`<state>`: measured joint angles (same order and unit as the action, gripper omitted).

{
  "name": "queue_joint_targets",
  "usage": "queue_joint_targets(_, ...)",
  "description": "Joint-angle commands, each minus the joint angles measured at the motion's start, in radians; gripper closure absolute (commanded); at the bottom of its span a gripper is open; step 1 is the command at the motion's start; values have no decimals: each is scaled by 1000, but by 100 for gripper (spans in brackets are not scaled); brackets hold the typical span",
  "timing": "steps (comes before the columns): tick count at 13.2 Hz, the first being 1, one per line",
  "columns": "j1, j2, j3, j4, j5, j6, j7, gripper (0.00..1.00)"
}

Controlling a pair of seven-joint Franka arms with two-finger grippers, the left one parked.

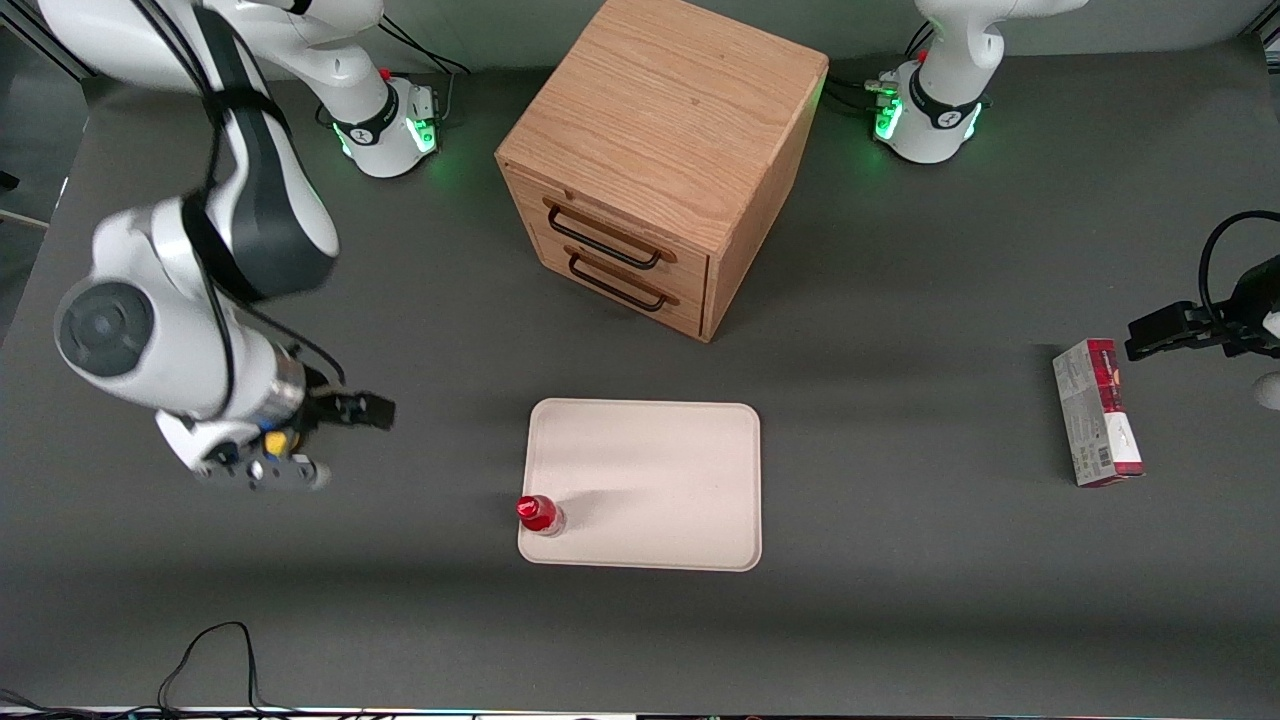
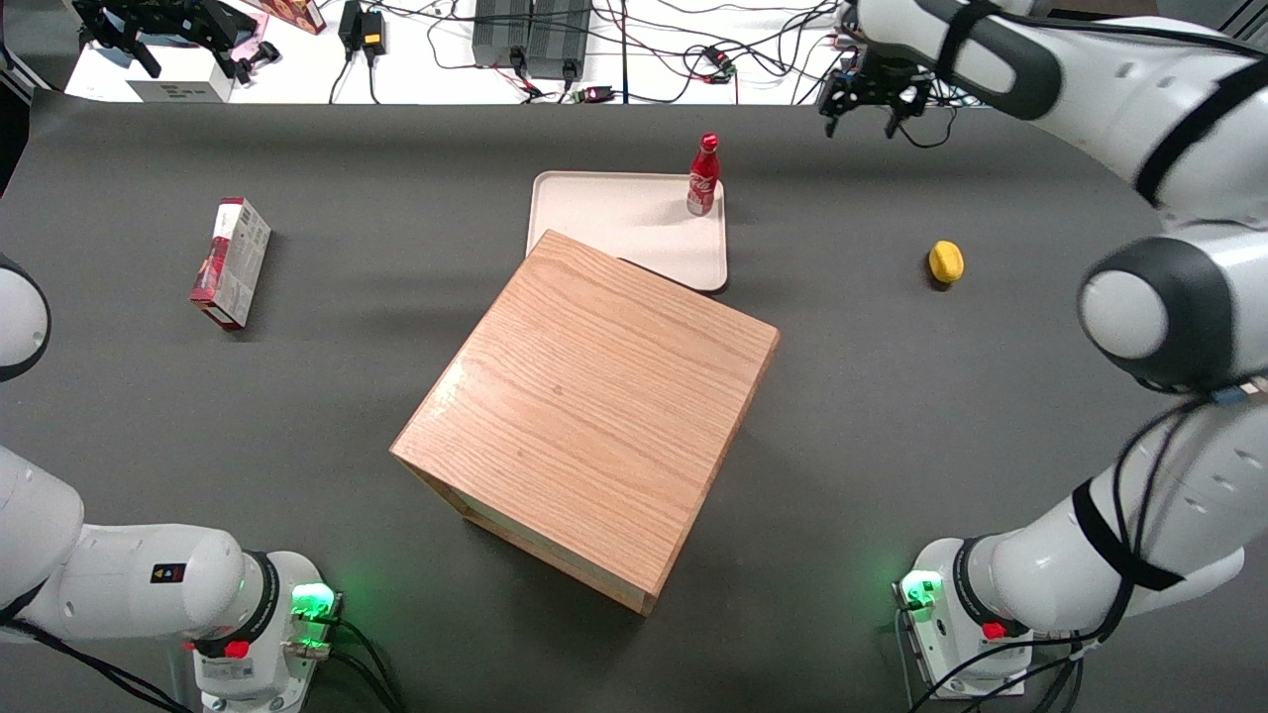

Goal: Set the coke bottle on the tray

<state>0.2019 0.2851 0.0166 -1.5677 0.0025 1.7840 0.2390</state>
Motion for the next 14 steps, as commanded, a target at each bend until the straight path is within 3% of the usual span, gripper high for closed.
queue_joint_targets(1,8,-235,-88,-268,22,31,-156,0)
queue_joint_targets(3,10,-334,-151,-342,24,17,-228,0)
queue_joint_targets(6,5,-389,-170,-336,24,-70,-260,0)
queue_joint_targets(8,-71,-385,-127,-287,54,-135,-262,0)
queue_joint_targets(9,-78,-380,-106,-258,83,-170,-264,0)
queue_joint_targets(14,-78,-379,-110,-218,88,-216,-262,0)
